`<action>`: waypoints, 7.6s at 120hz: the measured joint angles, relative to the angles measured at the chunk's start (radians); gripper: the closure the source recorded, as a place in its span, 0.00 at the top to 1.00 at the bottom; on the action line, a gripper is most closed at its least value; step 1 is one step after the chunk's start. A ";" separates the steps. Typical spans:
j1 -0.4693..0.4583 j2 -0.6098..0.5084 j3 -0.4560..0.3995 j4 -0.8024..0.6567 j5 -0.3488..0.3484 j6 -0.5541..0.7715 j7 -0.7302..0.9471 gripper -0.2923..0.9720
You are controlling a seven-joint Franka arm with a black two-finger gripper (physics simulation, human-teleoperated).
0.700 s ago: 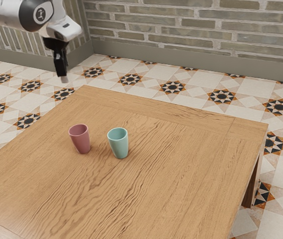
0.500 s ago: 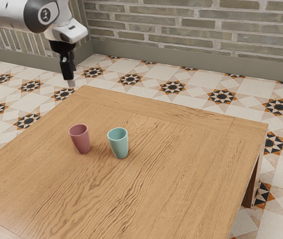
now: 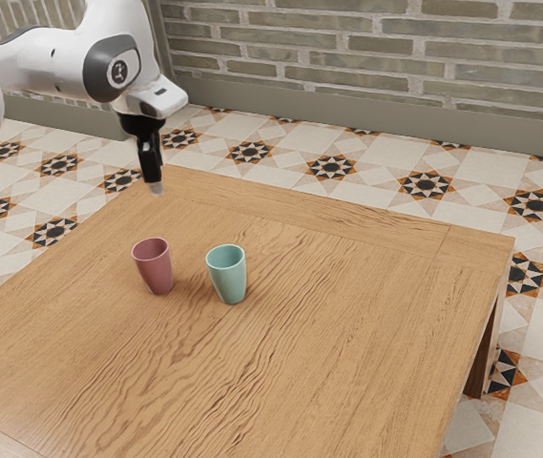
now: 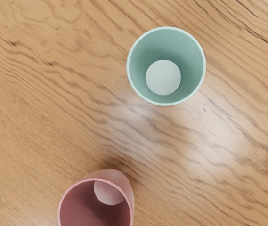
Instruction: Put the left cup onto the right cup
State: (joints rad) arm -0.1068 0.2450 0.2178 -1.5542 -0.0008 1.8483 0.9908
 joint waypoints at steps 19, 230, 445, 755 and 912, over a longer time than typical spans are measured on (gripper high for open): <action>0.009 0.032 0.000 -0.017 -0.011 0.037 0.002 0.77; 0.069 0.164 0.000 -0.209 -0.032 0.236 -0.030 0.77; 0.078 0.198 0.000 -0.203 -0.021 0.289 -0.052 0.15; -0.165 -0.007 0.000 -0.231 0.115 0.253 -0.188 0.15; -0.171 0.064 0.000 -0.141 0.001 0.235 -0.160 0.15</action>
State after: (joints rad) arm -0.2783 0.3089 0.2177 -1.6953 0.0000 2.0836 0.8305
